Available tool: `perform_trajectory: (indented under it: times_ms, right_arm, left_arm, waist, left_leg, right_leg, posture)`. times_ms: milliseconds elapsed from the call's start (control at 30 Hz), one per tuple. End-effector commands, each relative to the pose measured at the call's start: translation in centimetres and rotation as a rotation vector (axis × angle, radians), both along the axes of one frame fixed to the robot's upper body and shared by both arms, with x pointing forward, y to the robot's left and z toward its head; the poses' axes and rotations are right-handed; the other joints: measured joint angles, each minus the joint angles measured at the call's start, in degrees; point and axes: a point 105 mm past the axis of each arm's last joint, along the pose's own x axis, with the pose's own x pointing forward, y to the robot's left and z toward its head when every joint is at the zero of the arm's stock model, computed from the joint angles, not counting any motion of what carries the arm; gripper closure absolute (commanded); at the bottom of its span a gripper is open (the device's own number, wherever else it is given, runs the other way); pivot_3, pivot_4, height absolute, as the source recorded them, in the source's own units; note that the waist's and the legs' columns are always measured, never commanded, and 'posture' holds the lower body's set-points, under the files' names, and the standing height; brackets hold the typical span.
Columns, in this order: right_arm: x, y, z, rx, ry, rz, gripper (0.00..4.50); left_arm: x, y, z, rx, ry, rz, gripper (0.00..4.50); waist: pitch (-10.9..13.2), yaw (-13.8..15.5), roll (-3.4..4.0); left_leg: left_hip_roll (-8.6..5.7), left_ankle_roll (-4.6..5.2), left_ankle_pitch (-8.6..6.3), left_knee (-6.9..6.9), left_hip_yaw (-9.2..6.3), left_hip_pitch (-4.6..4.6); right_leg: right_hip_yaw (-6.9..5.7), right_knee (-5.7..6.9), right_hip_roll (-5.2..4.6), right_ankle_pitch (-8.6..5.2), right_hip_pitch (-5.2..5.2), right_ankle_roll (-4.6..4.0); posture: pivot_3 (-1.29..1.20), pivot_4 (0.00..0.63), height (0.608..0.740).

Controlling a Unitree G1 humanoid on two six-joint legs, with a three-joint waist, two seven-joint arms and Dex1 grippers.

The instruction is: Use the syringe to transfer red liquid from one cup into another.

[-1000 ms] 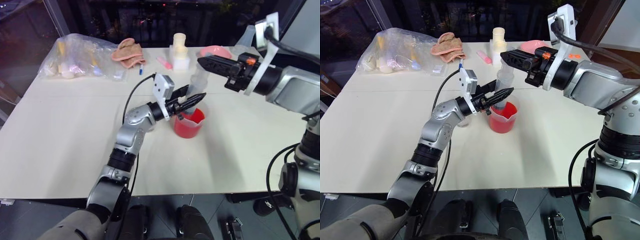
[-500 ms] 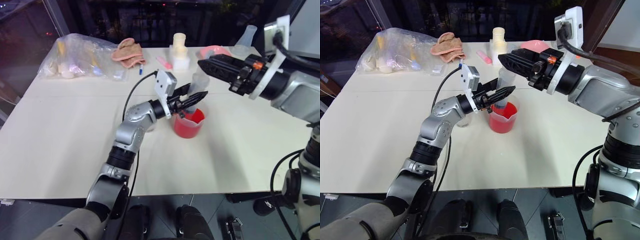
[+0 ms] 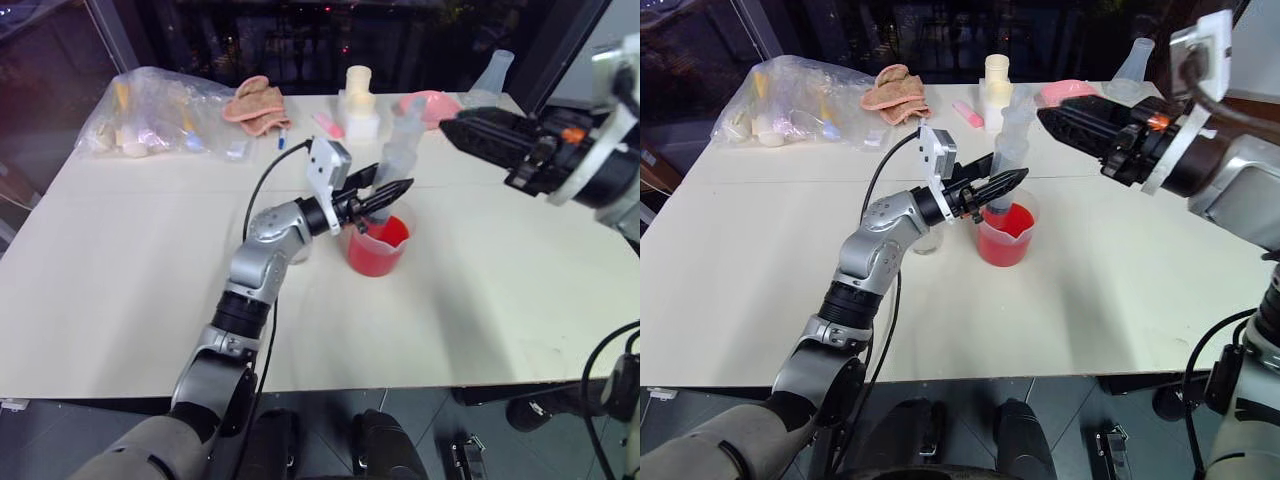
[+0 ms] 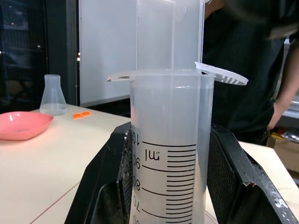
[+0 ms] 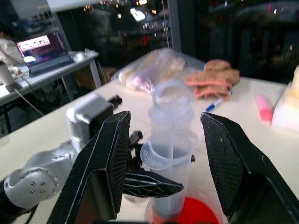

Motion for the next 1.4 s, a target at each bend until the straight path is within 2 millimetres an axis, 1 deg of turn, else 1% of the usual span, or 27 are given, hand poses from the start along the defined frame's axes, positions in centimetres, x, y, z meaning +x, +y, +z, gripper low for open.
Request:
perform_trajectory:
  times_ms: [33,200,267,400,500,567,633,833,933,1000,1100,1167,1233,1333,1400]
  right_arm:
    - [-1.5,-0.4,1.3,0.029,-0.075,0.013,2.05]
    - [-1.3,-0.5,0.2,0.03,-0.054,-0.003,2.05]
    - [-1.1,-0.5,-0.2,0.035,-0.046,-0.004,2.05]
    - [-0.7,-0.3,-1.0,0.047,-0.024,0.001,2.05]
    - [-0.5,0.1,-1.6,0.047,-0.014,0.018,2.05]
    - [-0.3,0.4,-1.8,0.046,-0.009,0.031,2.05]
    - [-0.2,0.7,-2.0,0.039,-0.007,0.049,2.05]
    - [0.2,1.5,-2.2,0.026,-0.003,0.083,2.05]
    - [0.2,2.1,-2.0,0.025,-0.007,0.117,2.05]
    - [0.1,2.7,-1.8,0.024,-0.01,0.142,2.05]
    - [-0.5,4.1,-1.4,-0.002,-0.023,0.207,2.05]
    - [-0.8,4.8,-1.0,0.001,-0.028,0.243,2.05]
    - [-0.9,5.3,-0.7,0.007,-0.028,0.267,2.05]
    - [-0.9,6.1,0.5,0.04,-0.032,0.304,2.05]
    - [-0.8,6.4,0.9,0.05,-0.03,0.314,2.05]
  left_arm:
    - [-0.9,0.2,4.2,-0.095,-0.084,-0.018,2.95]
    - [-1.5,1.5,7.2,-0.15,-0.115,-0.016,2.95]
    - [-1.6,2.1,8.1,-0.166,-0.115,-0.009,2.95]
    - [-1.3,3.8,9.0,-0.176,-0.136,0.06,2.95]
    - [-1.3,5.3,9.1,-0.168,-0.173,0.13,2.95]
    - [-1.3,6.3,8.7,-0.144,-0.198,0.182,2.95]
    - [-1.2,7.3,7.9,-0.131,-0.181,0.227,2.95]
    - [-1.1,9.5,5.4,-0.074,-0.148,0.318,2.95]
    - [-0.9,10.5,4.1,-0.047,-0.134,0.36,2.95]
    - [-0.8,10.4,3.6,-0.038,-0.137,0.369,2.95]
    - [-0.7,10.0,3.2,-0.03,-0.147,0.372,2.95]
    - [-0.6,10.0,2.9,-0.029,-0.144,0.383,2.95]
    - [-0.5,10.1,2.6,-0.027,-0.144,0.392,2.95]
    - [-0.7,10.2,1.9,-0.017,-0.143,0.407,2.95]
    - [-0.8,10.2,1.7,-0.015,-0.141,0.411,2.95]
  waist:
    - [0.0,0.0,-0.01]
    - [0.0,0.0,-0.01]
    - [0.0,-0.1,-0.01]
    - [0.0,-0.1,-0.01]
    - [0.0,-0.1,-0.01]
    - [0.0,-0.1,-0.01]
    - [0.0,-0.1,-0.01]
    - [0.0,0.0,-0.01]
    - [0.0,0.0,0.0]
    - [0.0,0.0,0.0]
    - [0.0,0.0,0.0]
    - [0.0,0.0,0.0]
    - [0.0,0.0,0.0]
    - [0.0,-0.2,0.01]
    - [0.0,-0.2,0.01]
  left_leg:
    - [0.0,0.0,0.0,0.0,0.0,0.0]
    - [0.0,0.01,-0.01,0.0,0.0,-0.01]
    - [0.0,0.01,0.0,0.0,0.0,0.0]
    - [0.0,0.0,0.0,0.0,0.0,0.02]
    - [0.0,0.0,0.0,0.0,0.0,0.02]
    - [0.0,0.0,0.0,0.0,0.0,0.02]
    - [0.0,0.0,0.01,0.0,0.0,0.03]
    - [0.0,-0.01,0.01,0.01,0.0,0.03]
    - [0.0,-0.01,0.01,0.0,-0.01,0.03]
    - [0.0,-0.01,0.01,0.0,-0.01,0.03]
    - [0.0,-0.01,0.01,0.0,-0.01,0.03]
    - [0.0,-0.01,0.01,0.0,-0.02,0.03]
    - [0.0,-0.01,0.0,0.0,-0.01,0.03]
    - [0.0,0.0,0.0,0.0,-0.01,0.03]
    - [0.0,0.0,0.0,0.0,-0.01,0.03]
  right_leg:
    - [0.0,0.0,0.0,0.0,0.0,0.0]
    - [0.0,0.0,0.0,0.0,0.0,0.0]
    - [0.0,0.01,0.01,0.0,0.0,0.0]
    - [0.0,0.04,0.03,0.0,0.0,0.0]
    - [0.0,0.03,0.04,0.0,0.0,0.0]
    - [0.0,0.03,0.04,0.0,0.0,0.0]
    - [0.0,0.03,0.04,0.0,0.0,0.0]
    - [0.0,0.02,0.03,0.0,0.02,0.0]
    - [0.0,0.0,0.03,0.0,0.02,0.0]
    - [0.0,0.0,0.03,0.0,0.02,0.0]
    - [0.0,0.01,0.03,0.0,0.02,0.0]
    - [0.0,0.0,0.03,0.0,0.02,0.0]
    - [0.0,-0.01,0.02,0.0,0.02,0.0]
    - [0.0,-0.02,0.01,0.0,0.01,0.0]
    - [0.0,-0.01,0.01,0.0,0.01,0.0]
  posture:
    - [0.0,0.15,0.74]
    - [0.0,0.15,0.74]
    - [0.0,0.15,0.74]
    - [0.0,0.15,0.74]
    - [0.0,0.15,0.74]
    - [0.0,0.15,0.74]
    - [0.0,0.15,0.74]
    - [0.0,0.15,0.74]
    - [0.0,0.15,0.74]
    - [0.0,0.15,0.74]
    - [0.0,0.15,0.74]
    - [0.0,0.15,0.74]
    - [0.0,0.15,0.74]
    - [0.0,0.15,0.74]
    - [0.0,0.15,0.74]
